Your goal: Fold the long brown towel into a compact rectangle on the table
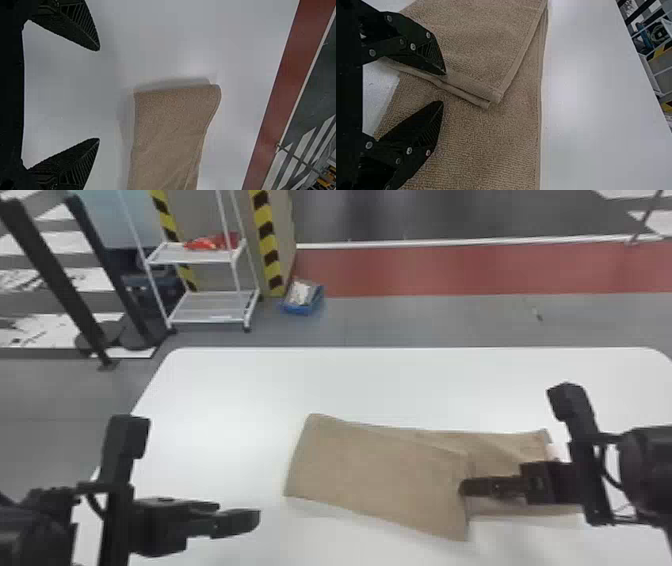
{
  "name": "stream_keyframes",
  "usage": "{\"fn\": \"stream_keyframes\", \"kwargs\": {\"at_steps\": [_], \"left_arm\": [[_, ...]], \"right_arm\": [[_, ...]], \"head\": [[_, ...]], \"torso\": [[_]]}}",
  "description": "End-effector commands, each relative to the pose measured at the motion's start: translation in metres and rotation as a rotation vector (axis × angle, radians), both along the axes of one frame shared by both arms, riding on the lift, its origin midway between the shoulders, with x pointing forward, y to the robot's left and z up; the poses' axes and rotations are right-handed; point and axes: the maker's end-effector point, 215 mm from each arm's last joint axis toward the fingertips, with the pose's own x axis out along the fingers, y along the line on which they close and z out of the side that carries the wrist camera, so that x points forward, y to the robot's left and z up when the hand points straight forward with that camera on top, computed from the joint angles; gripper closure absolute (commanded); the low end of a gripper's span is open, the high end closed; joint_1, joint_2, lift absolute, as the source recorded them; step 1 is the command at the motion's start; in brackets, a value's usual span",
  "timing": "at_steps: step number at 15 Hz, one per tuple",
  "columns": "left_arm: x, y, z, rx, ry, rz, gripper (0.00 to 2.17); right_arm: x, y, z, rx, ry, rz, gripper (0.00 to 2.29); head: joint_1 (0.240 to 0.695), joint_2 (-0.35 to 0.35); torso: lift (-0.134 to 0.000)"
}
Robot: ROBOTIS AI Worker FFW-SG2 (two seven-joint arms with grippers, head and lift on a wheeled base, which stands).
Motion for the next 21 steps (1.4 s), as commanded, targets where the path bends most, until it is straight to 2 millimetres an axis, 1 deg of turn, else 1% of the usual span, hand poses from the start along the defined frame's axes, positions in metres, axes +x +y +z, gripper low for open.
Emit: {"fn": "stream_keyframes", "kwargs": {"at_steps": [1, 4, 7, 9, 11, 12, 14, 18, 21], "left_arm": [[-0.001, 0.001, 0.000, 0.000, 0.003, 0.003, 0.07], [0.000, 0.002, 0.001, -0.001, 0.001, 0.004, 0.07], [0.000, 0.001, 0.001, 0.000, 0.000, 0.004, 0.07], [0.000, 0.001, 0.001, -0.001, 0.001, 0.003, 0.07], [0.000, 0.002, 0.000, -0.001, 0.002, 0.005, 0.07], [-0.001, 0.002, 0.000, -0.002, 0.004, 0.006, 0.07], [-0.002, 0.004, -0.001, -0.001, 0.006, 0.009, 0.07], [-0.002, 0.006, -0.002, -0.002, 0.009, 0.013, 0.07], [-0.003, 0.006, -0.003, -0.003, 0.012, 0.012, 0.07]], "right_arm": [[0.002, 0.001, 0.007, 0.017, -0.015, -0.005, 0.55], [0.005, 0.006, 0.023, 0.042, -0.053, 0.003, 0.55], [0.009, 0.016, 0.030, 0.045, -0.070, 0.018, 0.55], [0.013, 0.026, 0.031, 0.041, -0.071, 0.037, 0.55], [0.012, 0.032, 0.024, 0.029, -0.054, 0.048, 0.55], [0.013, 0.035, 0.025, 0.023, -0.055, 0.057, 0.55], [0.014, 0.035, 0.026, 0.028, -0.057, 0.054, 0.55], [0.010, 0.032, 0.024, 0.035, -0.052, 0.051, 0.55], [0.011, 0.029, 0.029, 0.033, -0.066, 0.050, 0.55]], "head": [[0.695, 0.100], [0.695, 0.104], [0.695, 0.112], [0.695, 0.120], [0.695, 0.128], [0.695, 0.133], [0.695, 0.146], [0.695, 0.151], [0.695, 0.150]], "torso": [[-0.124], [-0.124], [-0.124], [-0.124], [-0.124], [-0.124], [-0.124], [-0.124], [-0.124]]}}
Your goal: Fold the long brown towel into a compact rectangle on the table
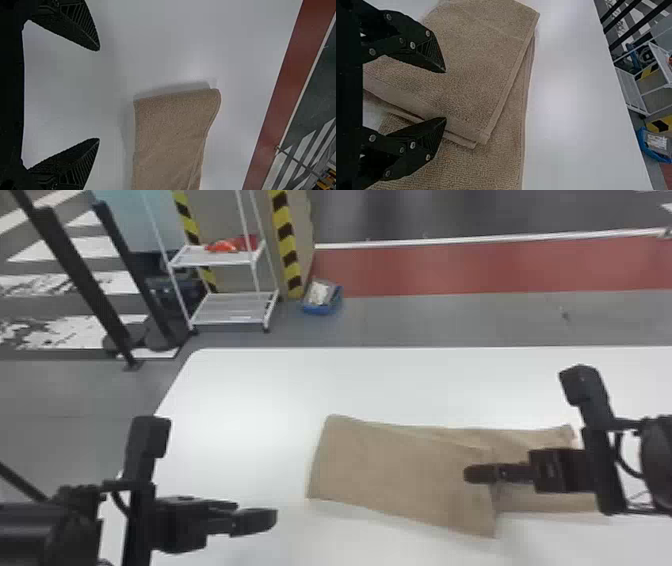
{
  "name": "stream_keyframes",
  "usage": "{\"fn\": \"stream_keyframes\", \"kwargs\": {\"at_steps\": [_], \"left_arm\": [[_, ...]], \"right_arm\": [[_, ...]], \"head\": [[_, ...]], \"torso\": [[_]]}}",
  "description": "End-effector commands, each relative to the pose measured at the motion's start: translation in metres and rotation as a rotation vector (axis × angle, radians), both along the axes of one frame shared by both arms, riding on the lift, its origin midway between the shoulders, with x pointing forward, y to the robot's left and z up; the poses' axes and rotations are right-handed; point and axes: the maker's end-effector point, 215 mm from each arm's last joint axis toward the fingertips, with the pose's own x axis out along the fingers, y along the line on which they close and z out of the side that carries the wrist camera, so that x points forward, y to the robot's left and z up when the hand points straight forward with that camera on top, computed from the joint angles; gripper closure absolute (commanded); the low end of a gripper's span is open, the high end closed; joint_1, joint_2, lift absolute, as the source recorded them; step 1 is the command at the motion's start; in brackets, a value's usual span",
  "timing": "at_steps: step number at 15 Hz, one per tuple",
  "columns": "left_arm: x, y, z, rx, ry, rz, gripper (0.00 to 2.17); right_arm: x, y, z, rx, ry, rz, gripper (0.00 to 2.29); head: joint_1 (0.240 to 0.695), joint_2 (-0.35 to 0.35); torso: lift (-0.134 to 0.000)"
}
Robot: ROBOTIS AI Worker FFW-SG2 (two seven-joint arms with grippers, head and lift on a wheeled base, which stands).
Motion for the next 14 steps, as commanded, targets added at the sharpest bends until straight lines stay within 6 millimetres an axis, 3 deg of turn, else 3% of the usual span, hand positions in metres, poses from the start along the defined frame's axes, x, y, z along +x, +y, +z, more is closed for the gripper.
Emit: {"fn": "stream_keyframes", "kwargs": {"at_steps": [1, 14], "left_arm": [[-0.0011, 0.0013, -0.0018, 0.002, 0.007, 0.002, 0.07], [0.0011, 0.0001, 0.0000, 0.005, 0.002, -0.005, 0.07]], "right_arm": [[-0.0003, -0.0019, 0.0014, -0.002, -0.004, -0.002, 0.55], [-0.0070, -0.0068, -0.0042, -0.018, 0.006, 0.009, 0.55]], "head": [[0.695, 0.149], [0.695, 0.136]], "torso": [[-0.124], [-0.124]]}}
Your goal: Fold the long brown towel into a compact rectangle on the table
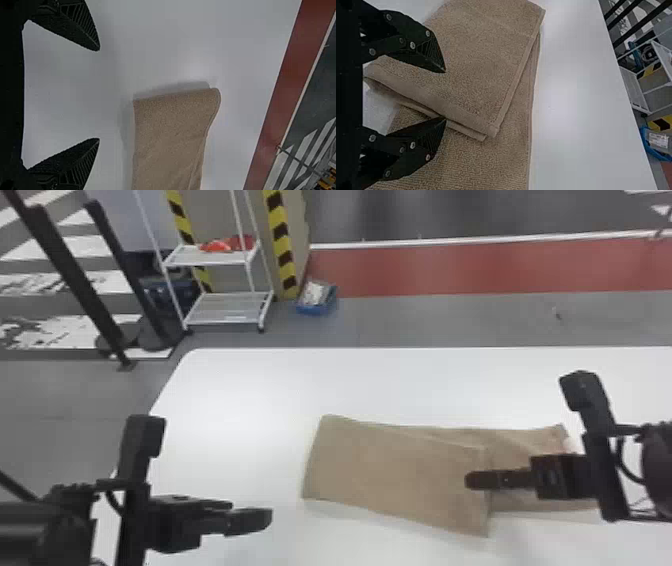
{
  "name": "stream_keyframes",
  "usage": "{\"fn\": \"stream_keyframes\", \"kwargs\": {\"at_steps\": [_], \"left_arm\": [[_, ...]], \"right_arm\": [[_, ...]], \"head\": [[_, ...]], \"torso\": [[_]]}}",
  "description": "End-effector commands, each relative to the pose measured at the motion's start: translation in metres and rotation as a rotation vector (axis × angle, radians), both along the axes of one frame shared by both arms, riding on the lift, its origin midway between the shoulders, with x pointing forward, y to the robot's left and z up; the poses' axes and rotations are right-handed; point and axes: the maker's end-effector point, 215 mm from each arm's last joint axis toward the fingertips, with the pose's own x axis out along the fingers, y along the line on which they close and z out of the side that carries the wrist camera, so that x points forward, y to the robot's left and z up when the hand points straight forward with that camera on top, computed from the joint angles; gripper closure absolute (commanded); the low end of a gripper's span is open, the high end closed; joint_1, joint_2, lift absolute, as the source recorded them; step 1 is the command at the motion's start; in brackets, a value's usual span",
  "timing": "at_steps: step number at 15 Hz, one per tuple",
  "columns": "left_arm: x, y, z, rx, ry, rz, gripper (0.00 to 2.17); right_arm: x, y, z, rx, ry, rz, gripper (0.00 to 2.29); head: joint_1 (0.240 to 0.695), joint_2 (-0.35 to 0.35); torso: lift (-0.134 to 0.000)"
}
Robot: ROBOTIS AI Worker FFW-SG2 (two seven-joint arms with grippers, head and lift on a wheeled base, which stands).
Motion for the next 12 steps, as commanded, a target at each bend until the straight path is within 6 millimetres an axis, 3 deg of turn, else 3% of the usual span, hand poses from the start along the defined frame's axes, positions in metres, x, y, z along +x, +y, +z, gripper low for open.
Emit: {"fn": "stream_keyframes", "kwargs": {"at_steps": [1, 4, 12], "left_arm": [[-0.001, 0.000, -0.001, -0.001, 0.005, 0.001, 0.07], [-0.002, 0.000, -0.001, -0.002, 0.006, 0.002, 0.07], [-0.003, 0.002, -0.004, -0.002, 0.013, 0.006, 0.07]], "right_arm": [[0.000, 0.004, -0.002, -0.004, 0.009, 0.009, 0.56], [0.000, 0.005, -0.004, -0.006, 0.013, 0.014, 0.65], [-0.010, -0.006, -0.003, 0.006, 0.010, 0.005, 0.65]], "head": [[0.695, 0.136], [0.695, 0.141], [0.695, 0.140]], "torso": [[-0.124], [-0.124], [-0.124]]}}
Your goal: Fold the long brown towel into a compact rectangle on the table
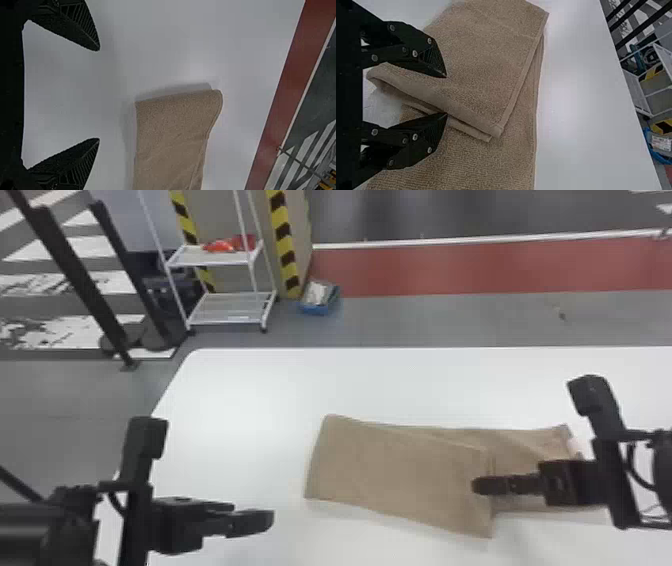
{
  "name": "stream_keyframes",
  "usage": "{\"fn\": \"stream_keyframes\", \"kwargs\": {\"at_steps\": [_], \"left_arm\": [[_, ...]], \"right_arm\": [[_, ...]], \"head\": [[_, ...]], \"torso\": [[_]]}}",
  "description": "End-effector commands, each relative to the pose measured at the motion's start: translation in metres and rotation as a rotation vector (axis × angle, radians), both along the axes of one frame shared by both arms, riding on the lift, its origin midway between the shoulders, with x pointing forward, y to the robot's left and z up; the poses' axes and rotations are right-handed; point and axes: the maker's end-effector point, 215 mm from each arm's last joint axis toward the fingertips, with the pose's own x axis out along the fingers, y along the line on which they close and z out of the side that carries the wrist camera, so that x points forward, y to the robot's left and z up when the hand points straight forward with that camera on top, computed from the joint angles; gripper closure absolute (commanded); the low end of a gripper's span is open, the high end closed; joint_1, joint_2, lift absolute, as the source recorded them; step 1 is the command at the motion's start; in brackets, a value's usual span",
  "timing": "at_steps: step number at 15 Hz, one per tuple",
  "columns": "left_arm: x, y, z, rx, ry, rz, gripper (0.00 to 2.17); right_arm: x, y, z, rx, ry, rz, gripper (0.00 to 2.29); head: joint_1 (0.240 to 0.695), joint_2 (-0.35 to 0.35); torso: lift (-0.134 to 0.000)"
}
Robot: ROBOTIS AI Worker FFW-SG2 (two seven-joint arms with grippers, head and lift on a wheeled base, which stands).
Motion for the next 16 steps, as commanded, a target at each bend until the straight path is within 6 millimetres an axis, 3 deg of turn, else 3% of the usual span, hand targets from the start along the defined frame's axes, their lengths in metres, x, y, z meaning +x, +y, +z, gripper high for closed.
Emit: {"fn": "stream_keyframes", "kwargs": {"at_steps": [1, 6, 8, 11, 13, 16], "left_arm": [[-0.0011, -0.0003, -0.0011, -0.003, 0.006, 0.001, 0.07], [-0.0018, 0.0005, -0.0021, -0.003, 0.008, 0.003, 0.07], [-0.0016, 0.0004, -0.0015, -0.002, 0.007, 0.002, 0.07], [-0.0016, 0.0004, -0.0015, -0.002, 0.007, 0.002, 0.07], [-0.0016, 0.0004, -0.0015, -0.002, 0.007, 0.002, 0.07], [-0.0019, 0.0006, -0.0026, -0.003, 0.010, 0.003, 0.07]], "right_arm": [[-0.0018, -0.0023, -0.0013, -0.005, 0.003, -0.001, 0.65], [0.0024, -0.0027, -0.0018, -0.018, 0.004, 0.004, 0.68], [0.0041, -0.0031, -0.0018, -0.018, 0.006, 0.002, 0.87], [0.0048, -0.0052, -0.0036, -0.023, 0.010, -0.002, 0.87], [0.0053, -0.0073, -0.0046, -0.025, 0.012, -0.009, 1.11], [0.0057, -0.0082, -0.0063, -0.027, 0.015, -0.013, 1.12]], "head": [[0.695, 0.137], [0.695, 0.128], [0.695, 0.129], [0.695, 0.130], [0.695, 0.129], [0.695, 0.125]], "torso": [[-0.124], [-0.124], [-0.124], [-0.124], [-0.124], [-0.124]]}}
